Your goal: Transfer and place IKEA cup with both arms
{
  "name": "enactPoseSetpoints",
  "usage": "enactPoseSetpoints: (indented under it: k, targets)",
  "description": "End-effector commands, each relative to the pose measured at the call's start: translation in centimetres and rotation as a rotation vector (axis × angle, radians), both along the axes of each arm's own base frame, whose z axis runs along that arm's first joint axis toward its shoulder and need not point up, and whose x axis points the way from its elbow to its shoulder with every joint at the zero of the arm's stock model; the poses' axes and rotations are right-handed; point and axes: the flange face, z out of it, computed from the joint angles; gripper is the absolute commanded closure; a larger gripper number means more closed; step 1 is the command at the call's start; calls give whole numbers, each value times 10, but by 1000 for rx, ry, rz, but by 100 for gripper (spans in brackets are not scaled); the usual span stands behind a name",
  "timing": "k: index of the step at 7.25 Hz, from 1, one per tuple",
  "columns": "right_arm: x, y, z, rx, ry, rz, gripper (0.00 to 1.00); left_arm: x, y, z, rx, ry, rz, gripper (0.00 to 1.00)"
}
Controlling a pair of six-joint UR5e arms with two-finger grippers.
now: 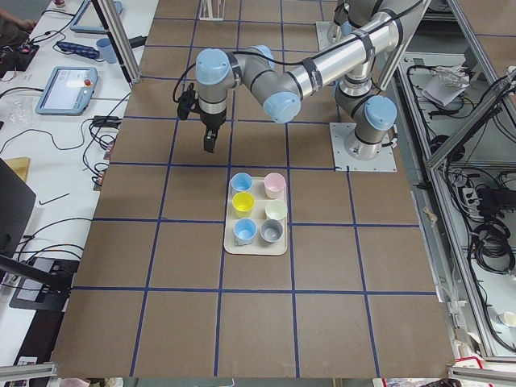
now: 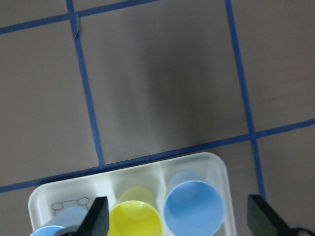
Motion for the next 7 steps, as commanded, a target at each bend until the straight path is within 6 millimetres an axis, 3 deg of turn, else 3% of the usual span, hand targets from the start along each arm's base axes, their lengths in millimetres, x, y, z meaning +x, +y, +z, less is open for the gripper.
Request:
enactPoseSetpoints:
  k: [1,2,3,5,6,7]
  targets:
    - [0,0,1,-2,2,0,0,-123,3,29,12,-84,106,0]
    - [0,0,1,-2,2,-1,0,-177,13,37,25,-81,100,0]
    - [0,-1,2,-7,2,0,0,-212,24,60,0,-74,108,0]
    - [0,0,2,-2,2,0,0,-238,49,111,86,-66,69,0]
    - [0,0,2,-2,2,0,0,-242,55,118,80,-60,64,0]
    - [0,0,3,-4,2,0,0,-245,53,111,91,-57,57,0]
